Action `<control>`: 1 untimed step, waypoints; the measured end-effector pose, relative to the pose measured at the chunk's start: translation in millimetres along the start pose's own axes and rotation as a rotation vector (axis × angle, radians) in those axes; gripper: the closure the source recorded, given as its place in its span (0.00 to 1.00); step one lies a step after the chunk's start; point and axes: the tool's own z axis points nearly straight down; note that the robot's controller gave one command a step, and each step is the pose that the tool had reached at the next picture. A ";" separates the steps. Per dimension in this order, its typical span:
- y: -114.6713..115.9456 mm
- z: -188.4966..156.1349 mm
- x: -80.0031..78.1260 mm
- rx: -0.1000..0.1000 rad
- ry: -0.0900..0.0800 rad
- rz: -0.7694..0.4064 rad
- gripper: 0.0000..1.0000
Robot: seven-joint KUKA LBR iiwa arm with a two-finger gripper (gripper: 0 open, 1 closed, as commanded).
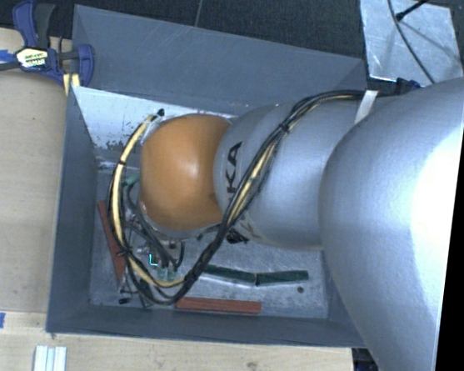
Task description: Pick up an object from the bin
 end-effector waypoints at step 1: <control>-90.8 56.7 -33.8 0.004 -0.004 0.034 0.00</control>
Offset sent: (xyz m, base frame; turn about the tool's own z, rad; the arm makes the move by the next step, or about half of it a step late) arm 0.0332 -0.0853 -0.0549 0.0274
